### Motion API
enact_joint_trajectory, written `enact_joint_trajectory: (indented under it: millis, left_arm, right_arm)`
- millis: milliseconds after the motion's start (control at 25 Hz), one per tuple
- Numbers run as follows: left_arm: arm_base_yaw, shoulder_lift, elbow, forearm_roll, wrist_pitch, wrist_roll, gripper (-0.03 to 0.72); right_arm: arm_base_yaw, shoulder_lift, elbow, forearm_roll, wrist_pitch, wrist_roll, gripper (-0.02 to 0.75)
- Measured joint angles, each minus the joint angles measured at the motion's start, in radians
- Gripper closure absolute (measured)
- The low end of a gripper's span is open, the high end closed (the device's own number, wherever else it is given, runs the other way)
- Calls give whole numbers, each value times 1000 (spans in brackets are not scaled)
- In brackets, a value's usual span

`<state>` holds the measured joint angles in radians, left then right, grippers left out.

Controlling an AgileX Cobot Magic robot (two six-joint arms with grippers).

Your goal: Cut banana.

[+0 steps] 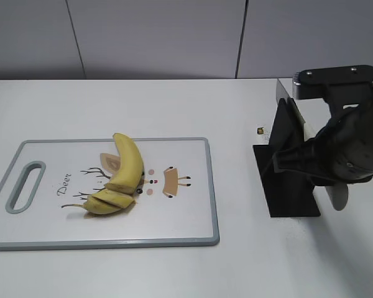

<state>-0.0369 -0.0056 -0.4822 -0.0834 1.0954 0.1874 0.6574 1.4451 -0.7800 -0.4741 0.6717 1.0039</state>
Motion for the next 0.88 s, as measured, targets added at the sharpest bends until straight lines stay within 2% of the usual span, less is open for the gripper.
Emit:
enact_joint_trajectory:
  millis: [200,240,320,440,560,760,880]
  left_arm:
    - [0,0,0,0,0,0,144]
    - [0,0,0,0,0,0,144]
    - [0,0,0,0,0,0,144]
    - [0,0,0,0,0,0,144]
    - [0,0,0,0,0,0,144]
    - [0,0,0,0,0,0,145]
    - [0,0,0,0,0,0,145]
  right_arm:
    - [0,15,0,20,4,-26,573]
    - [-1,15,0,20,3,-28,552]
    - [-2,16,0,20,0,-33,458]
    - [-2,16,-2,20,-2,-36,256]
    - [-2,7,-19,20,-2,-38,129]
    - [-2,-73,-102,1,7,-82,91]
    - [-2,-151,-170,8,27,-211,91]
